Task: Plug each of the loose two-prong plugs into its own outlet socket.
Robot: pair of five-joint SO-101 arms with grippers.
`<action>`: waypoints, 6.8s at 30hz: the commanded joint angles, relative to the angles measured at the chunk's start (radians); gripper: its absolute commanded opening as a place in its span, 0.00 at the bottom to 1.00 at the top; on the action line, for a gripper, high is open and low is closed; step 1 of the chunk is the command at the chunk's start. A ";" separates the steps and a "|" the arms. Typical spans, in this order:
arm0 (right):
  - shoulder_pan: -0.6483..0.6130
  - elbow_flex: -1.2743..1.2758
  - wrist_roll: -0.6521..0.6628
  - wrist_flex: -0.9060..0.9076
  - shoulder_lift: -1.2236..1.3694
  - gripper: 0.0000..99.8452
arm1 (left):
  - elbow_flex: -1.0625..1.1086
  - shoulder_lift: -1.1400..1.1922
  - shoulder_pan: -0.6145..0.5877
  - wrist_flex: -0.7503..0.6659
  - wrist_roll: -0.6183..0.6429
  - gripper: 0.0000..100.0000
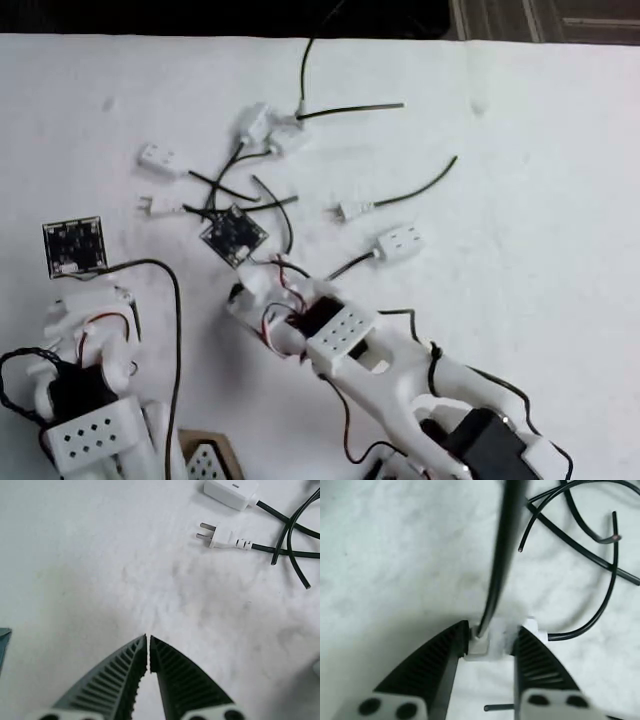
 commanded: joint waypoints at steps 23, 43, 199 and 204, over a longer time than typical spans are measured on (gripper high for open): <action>0.007 0.026 0.064 0.016 0.070 0.02 | 0.002 -0.007 -0.008 -0.021 -0.012 0.03; 0.041 0.046 -0.008 0.183 -0.265 0.21 | 0.015 -0.007 -0.004 -0.025 -0.012 0.04; 0.835 -0.681 0.359 0.998 0.380 0.21 | 0.054 -0.007 -0.002 -0.054 -0.068 0.04; 0.852 -0.694 0.361 1.052 0.381 0.21 | 0.054 -0.007 -0.002 -0.054 -0.068 0.04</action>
